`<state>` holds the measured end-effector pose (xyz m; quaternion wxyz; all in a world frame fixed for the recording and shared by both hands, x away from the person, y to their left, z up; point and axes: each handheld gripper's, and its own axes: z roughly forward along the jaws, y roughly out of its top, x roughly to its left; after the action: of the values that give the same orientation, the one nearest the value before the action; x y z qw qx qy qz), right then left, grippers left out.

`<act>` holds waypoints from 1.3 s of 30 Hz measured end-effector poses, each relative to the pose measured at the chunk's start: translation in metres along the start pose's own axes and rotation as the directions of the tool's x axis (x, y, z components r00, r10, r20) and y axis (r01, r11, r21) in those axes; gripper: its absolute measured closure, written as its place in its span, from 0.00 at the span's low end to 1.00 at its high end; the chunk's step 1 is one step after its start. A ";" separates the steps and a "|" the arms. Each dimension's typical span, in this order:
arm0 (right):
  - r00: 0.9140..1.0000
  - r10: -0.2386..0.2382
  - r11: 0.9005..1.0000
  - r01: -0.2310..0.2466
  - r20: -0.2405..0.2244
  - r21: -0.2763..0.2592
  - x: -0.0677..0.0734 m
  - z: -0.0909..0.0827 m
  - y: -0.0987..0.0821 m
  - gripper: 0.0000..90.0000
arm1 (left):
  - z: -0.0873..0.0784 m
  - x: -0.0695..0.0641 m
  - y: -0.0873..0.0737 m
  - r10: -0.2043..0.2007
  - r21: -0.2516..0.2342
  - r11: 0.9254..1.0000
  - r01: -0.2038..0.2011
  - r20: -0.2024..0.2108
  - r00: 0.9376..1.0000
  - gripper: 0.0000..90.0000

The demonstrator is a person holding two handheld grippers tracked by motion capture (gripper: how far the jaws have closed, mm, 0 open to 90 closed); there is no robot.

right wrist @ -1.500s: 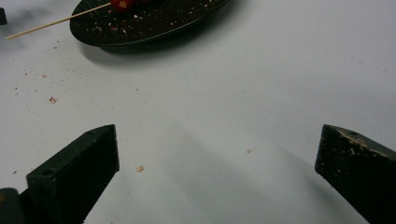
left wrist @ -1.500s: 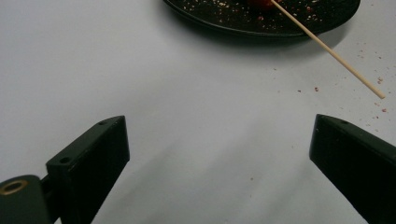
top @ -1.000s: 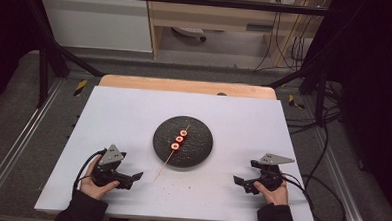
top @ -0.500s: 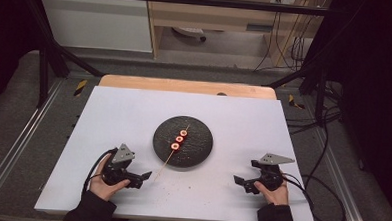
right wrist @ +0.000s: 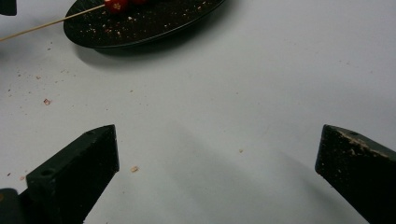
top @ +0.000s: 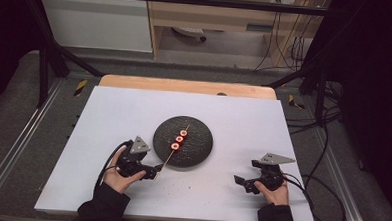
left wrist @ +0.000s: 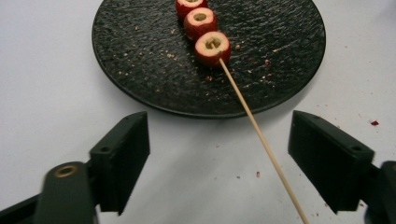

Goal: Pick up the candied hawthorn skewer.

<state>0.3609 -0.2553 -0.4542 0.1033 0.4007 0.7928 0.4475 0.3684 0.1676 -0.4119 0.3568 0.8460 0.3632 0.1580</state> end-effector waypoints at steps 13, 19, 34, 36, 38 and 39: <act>1.000 0.002 1.000 -0.002 -0.003 0.003 0.000 0.000 0.000 0.01 | 0.018 -0.016 0.013 -0.014 0.129 0.992 0.011 0.022 1.000 0.53; 1.000 0.001 1.000 -0.001 -0.004 0.006 0.000 0.000 0.000 0.01 | 0.021 -0.020 0.014 -0.008 0.169 0.986 0.006 0.011 1.000 0.66; 1.000 0.000 1.000 0.000 -0.006 0.010 0.000 0.000 0.000 0.01 | 0.030 -0.029 0.017 -0.021 0.237 0.971 0.030 -0.041 0.999 0.88; 1.000 0.000 1.000 0.000 -0.006 0.010 0.000 0.000 0.000 0.01 | 0.030 -0.029 0.017 -0.022 0.238 0.971 0.033 -0.050 0.998 0.90; 1.000 0.000 1.000 0.000 -0.006 0.008 0.000 0.001 0.000 0.01 | 0.030 -0.030 0.017 -0.026 0.238 0.971 0.040 -0.064 0.998 0.92; 1.000 0.000 1.000 0.000 -0.006 0.008 0.000 0.000 0.000 0.01 | 0.029 -0.030 0.017 -0.031 0.234 0.971 0.046 -0.066 0.997 0.94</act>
<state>0.3613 -0.2552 -0.4546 0.0993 0.3998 0.7950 0.4453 0.3720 0.1236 -0.4205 0.2456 0.8699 0.4065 0.1330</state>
